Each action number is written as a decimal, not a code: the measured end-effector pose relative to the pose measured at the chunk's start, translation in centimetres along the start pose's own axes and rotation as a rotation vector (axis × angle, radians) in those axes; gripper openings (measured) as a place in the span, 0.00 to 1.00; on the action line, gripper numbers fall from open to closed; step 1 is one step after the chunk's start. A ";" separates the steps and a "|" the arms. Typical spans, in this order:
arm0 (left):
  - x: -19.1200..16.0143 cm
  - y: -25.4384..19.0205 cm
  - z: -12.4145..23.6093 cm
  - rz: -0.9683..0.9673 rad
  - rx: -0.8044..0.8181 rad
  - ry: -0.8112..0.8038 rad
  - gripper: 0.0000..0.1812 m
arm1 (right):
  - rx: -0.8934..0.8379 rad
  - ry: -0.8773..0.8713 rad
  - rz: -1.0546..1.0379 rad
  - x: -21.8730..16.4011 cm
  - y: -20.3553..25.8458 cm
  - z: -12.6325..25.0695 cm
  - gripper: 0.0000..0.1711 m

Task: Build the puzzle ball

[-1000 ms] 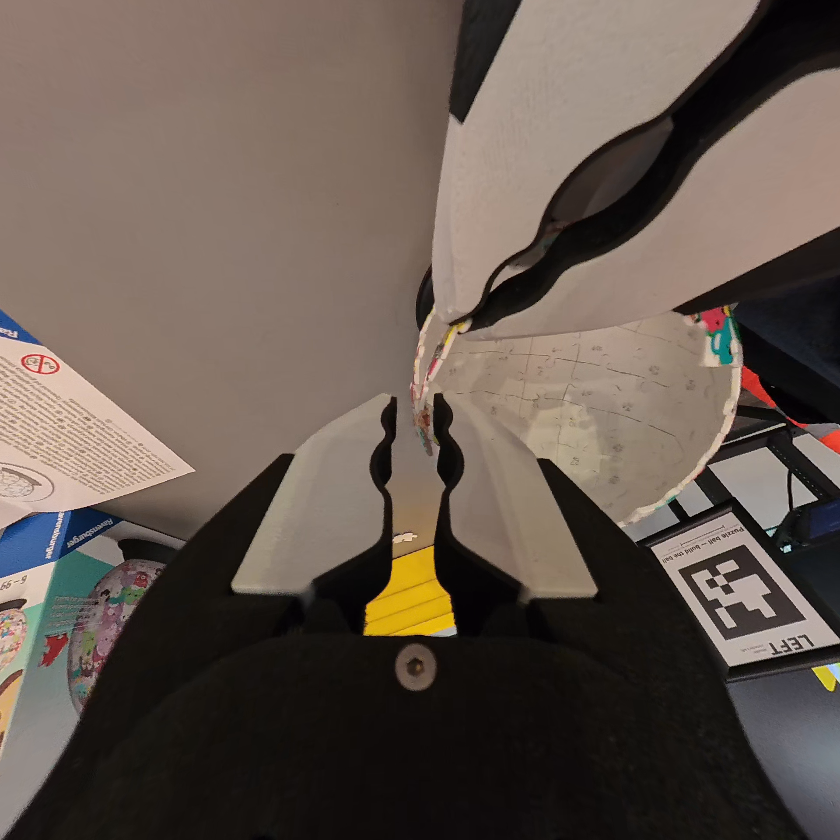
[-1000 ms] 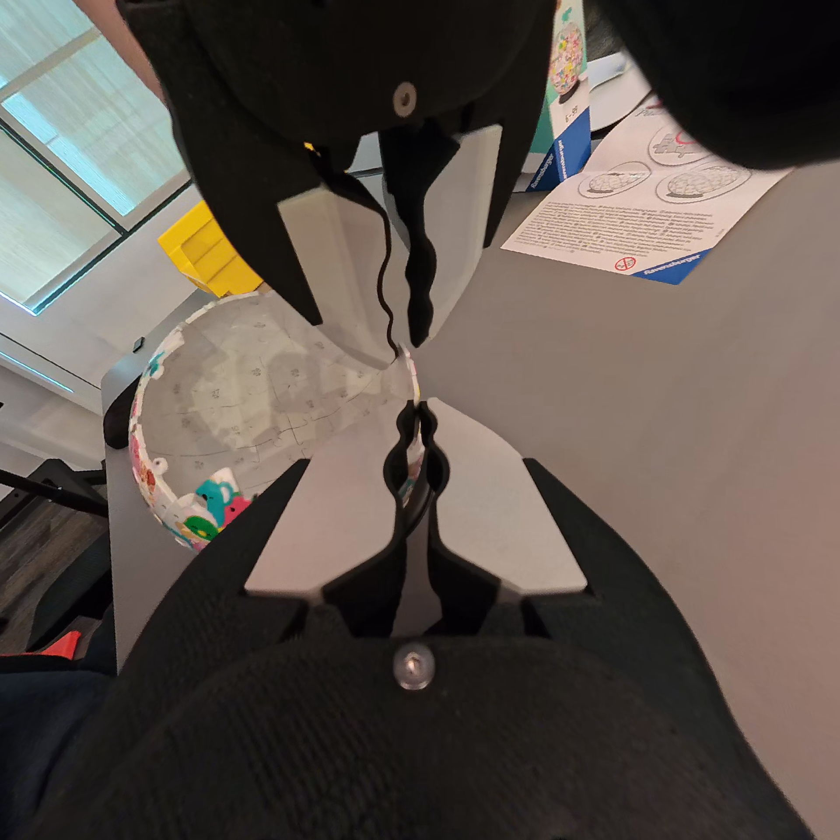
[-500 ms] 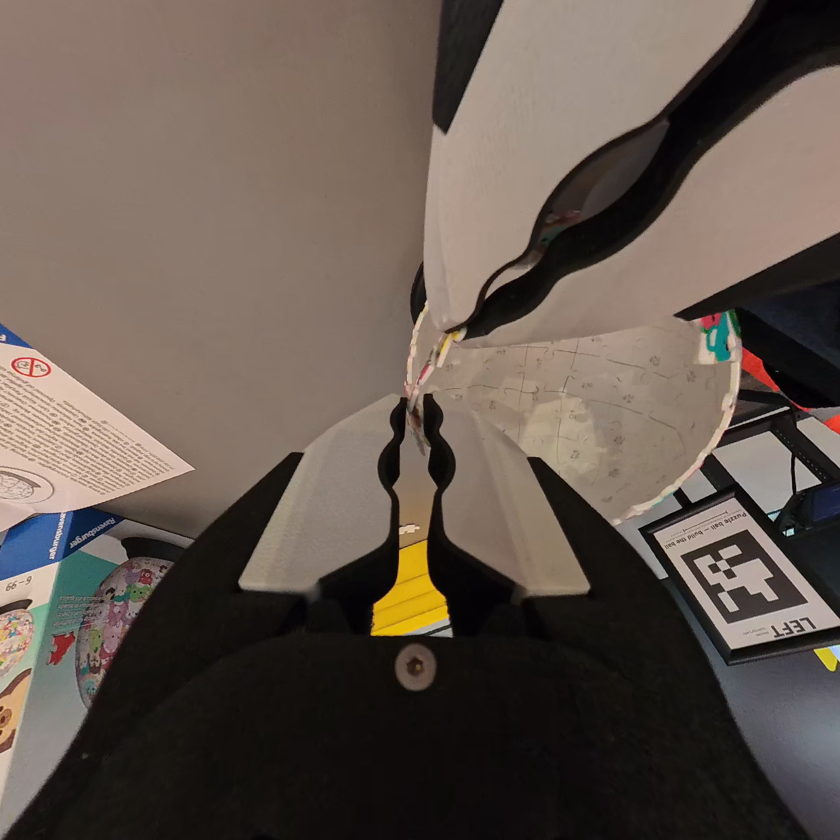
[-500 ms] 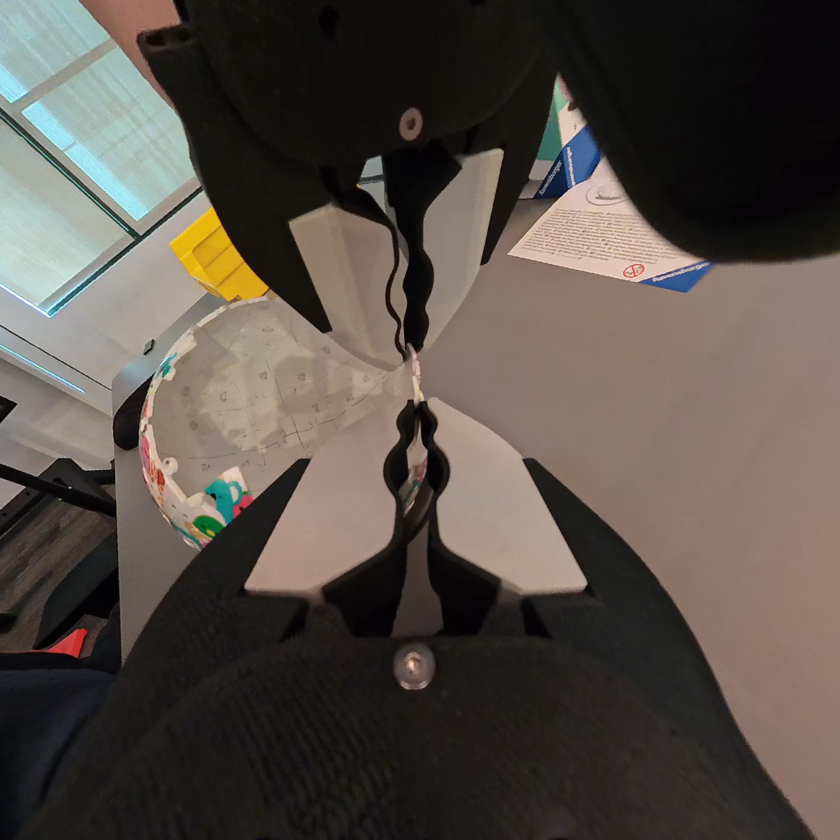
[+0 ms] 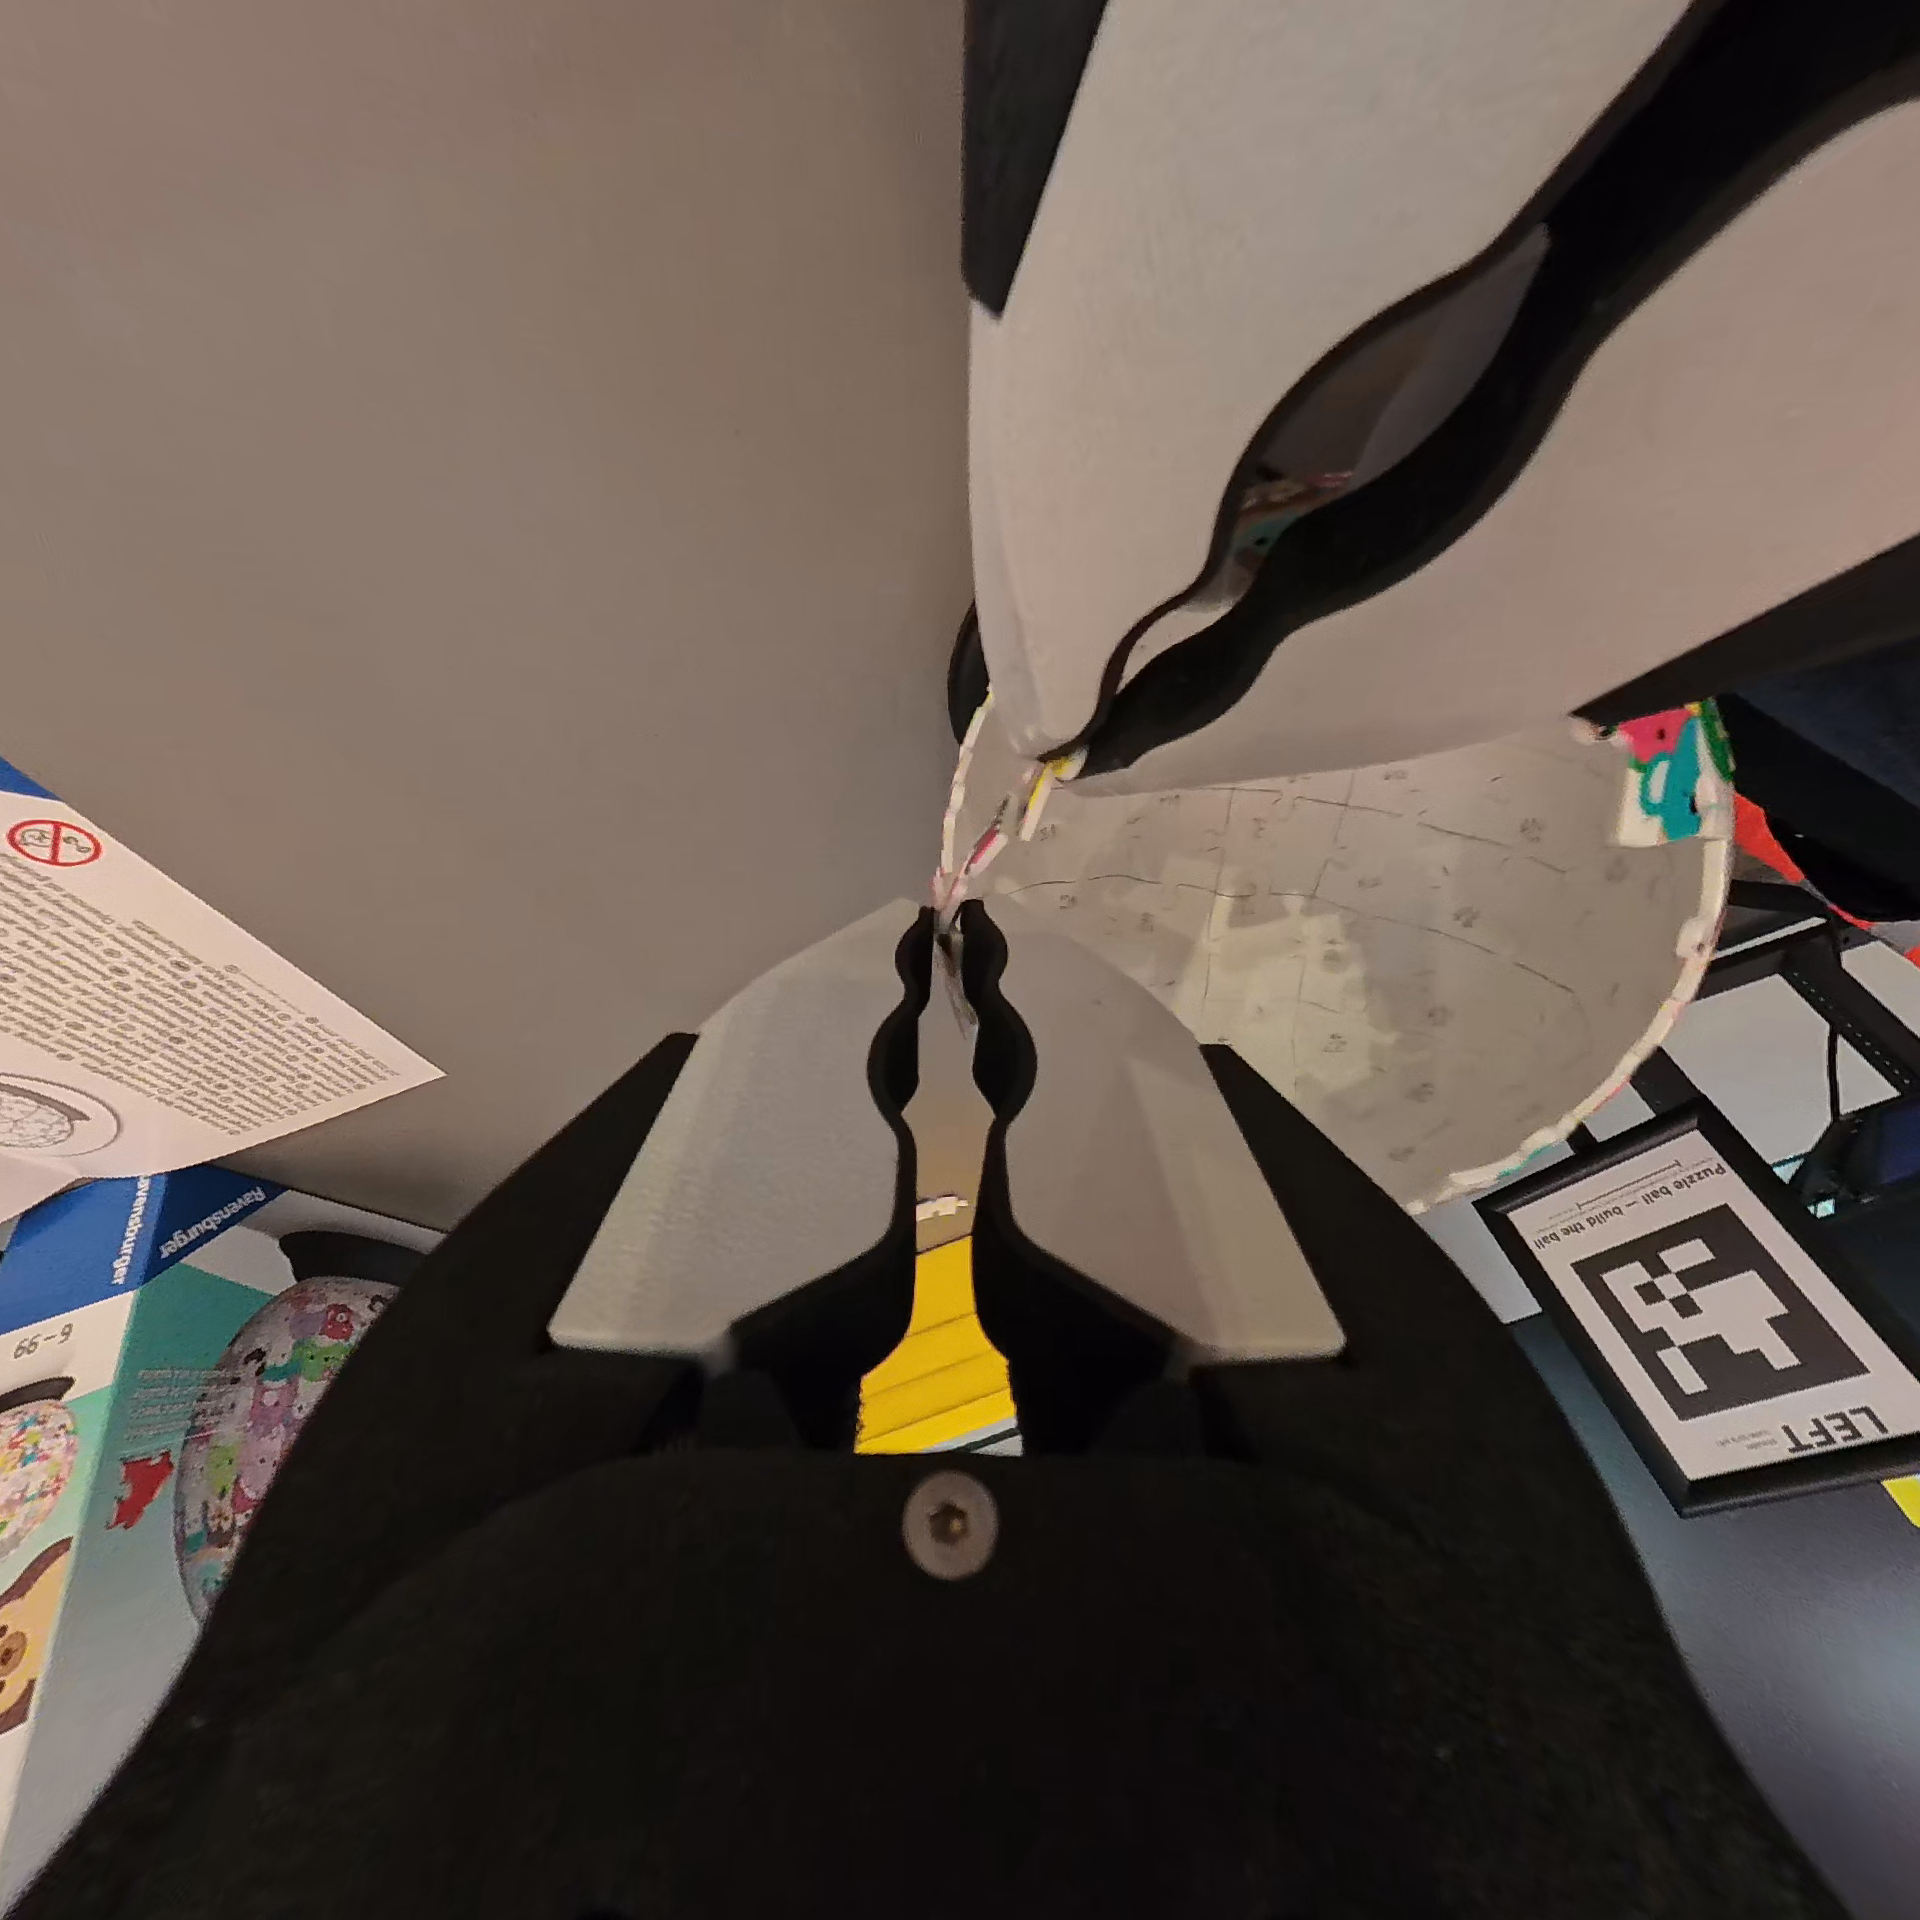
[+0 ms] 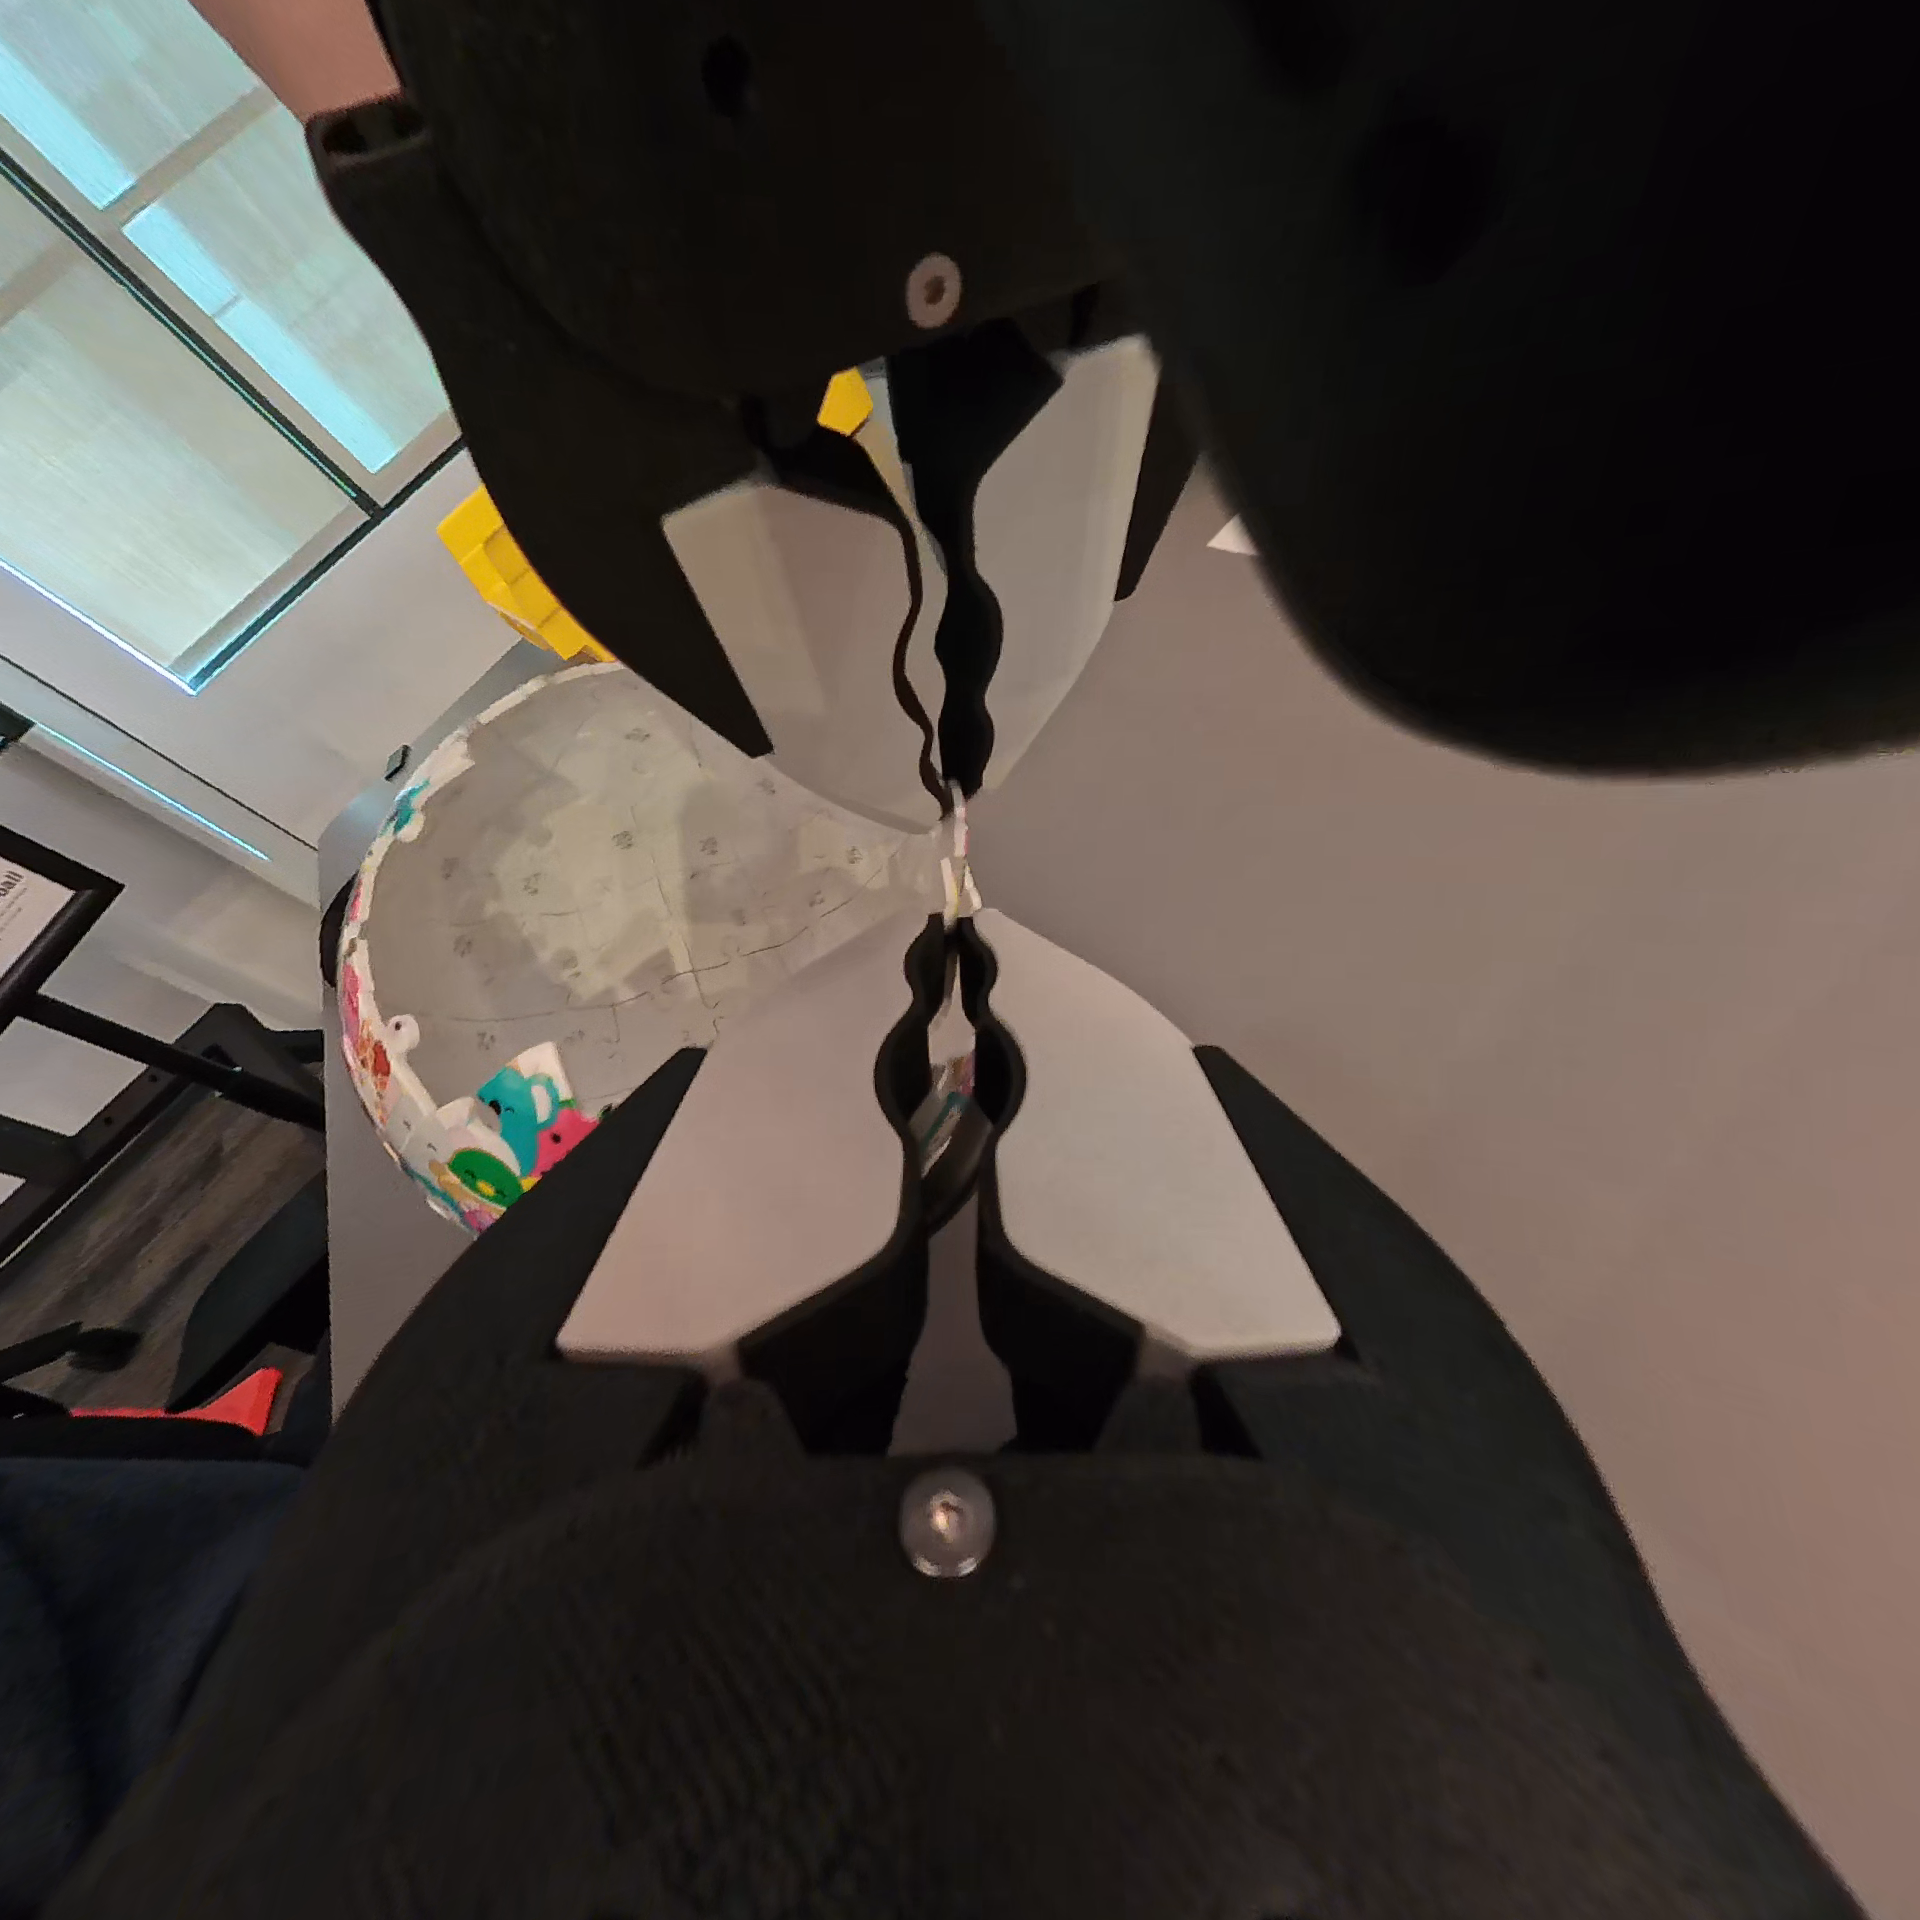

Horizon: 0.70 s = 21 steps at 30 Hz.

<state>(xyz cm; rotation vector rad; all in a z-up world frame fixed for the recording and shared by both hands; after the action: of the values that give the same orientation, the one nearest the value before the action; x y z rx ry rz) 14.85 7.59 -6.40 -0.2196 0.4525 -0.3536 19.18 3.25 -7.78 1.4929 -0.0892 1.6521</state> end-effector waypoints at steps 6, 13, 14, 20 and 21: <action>-0.1 0.0 -0.1 -0.006 0.007 0.000 0.02 | 0.018 0.007 -0.017 0.0 -0.1 -0.1 0.02; -0.2 0.0 -0.3 -0.011 0.001 0.005 0.02 | 0.009 0.031 -0.004 0.0 -0.2 -0.4 0.00; -0.1 0.0 -0.3 -0.012 0.000 0.005 0.02 | 0.000 0.029 0.008 0.1 -0.2 -0.4 0.00; -0.2 0.0 -0.3 -0.015 -0.001 0.007 0.02 | 0.005 0.043 0.008 0.1 -0.3 -0.6 0.03; -0.2 -0.1 -0.4 -0.017 0.000 0.008 0.02 | 0.013 0.046 0.002 0.1 -0.3 -0.6 0.05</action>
<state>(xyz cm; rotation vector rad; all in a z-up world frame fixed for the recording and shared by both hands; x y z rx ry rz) 14.51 7.57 -6.62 -0.2218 0.4585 -0.3709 18.91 3.81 -8.01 1.4636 -0.0551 1.6903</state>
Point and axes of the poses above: each gripper's, where its closed fingertips meet, z back along the fingers, x out of its top, y = z × x across the jaws, the point moved 4 cm from there along z, back along the fingers
